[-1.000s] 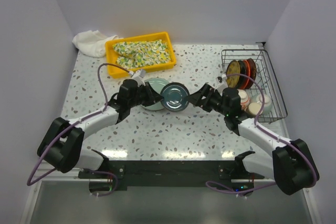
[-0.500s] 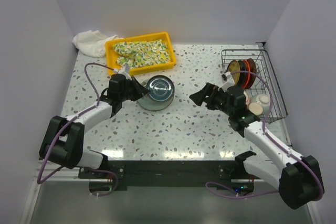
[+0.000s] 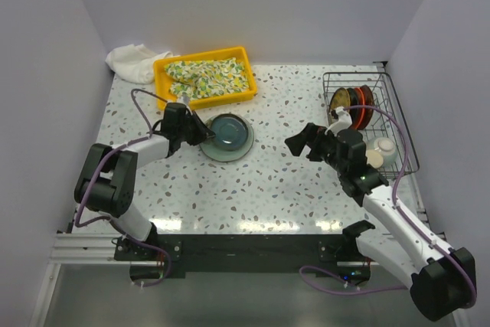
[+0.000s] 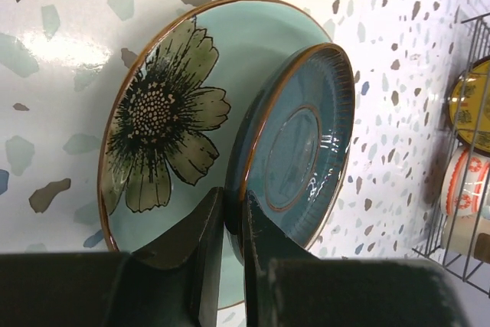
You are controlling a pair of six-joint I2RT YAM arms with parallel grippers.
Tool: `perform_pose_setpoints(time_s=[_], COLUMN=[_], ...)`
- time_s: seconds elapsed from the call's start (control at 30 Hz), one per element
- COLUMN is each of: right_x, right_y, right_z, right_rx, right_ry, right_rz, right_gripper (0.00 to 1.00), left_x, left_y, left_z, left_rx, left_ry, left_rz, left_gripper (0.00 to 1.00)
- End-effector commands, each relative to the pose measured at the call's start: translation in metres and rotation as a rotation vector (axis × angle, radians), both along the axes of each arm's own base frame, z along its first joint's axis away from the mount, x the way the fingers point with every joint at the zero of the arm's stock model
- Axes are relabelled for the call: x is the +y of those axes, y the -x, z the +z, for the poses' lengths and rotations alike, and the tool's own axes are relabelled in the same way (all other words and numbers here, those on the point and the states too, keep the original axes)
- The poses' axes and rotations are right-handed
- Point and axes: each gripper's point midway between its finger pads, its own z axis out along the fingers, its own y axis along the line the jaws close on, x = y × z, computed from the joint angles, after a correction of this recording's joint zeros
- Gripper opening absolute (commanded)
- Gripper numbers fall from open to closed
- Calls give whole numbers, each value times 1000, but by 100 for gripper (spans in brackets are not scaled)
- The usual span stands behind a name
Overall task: Unload the mixed dishes from the dish rack
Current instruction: Place the plate at the center of the board.
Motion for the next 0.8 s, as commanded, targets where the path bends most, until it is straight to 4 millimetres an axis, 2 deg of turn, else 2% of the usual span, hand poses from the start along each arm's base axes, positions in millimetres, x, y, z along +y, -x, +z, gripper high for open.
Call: perform_pose_setpoints(time_s=[0.0, 0.07, 0.33, 0.43, 0.47, 0.57, 0.77], right_x=[-8, -9, -12, -13, -12, -13, -22], right_y=[-5, -5, -7, -8, -8, -10, -11], right_z=[13, 14, 14, 15, 16, 18, 27], right_rx=[-43, -46, -55, -55, -57, -64, -87], right_ry=[48, 51, 63, 69, 69, 76, 134], right_rz=[-27, -32, -48, -51, -49, -52, -72], right_gripper=[98, 98, 98, 98, 98, 98, 98], left_x=[-4, -1, 8, 10, 10, 12, 15], left_y=[-26, -25, -22, -20, -21, -19, -17], left_z=[26, 21, 8, 5, 5, 2, 2], left_rx=[-92, -81, -56, -50, -50, -44, -38], left_ry=[21, -1, -56, -69, -73, -87, -106], left_rz=[-11, -6, 0, -6, -7, -14, -26], left_gripper=[0, 0, 19, 30, 37, 45, 52])
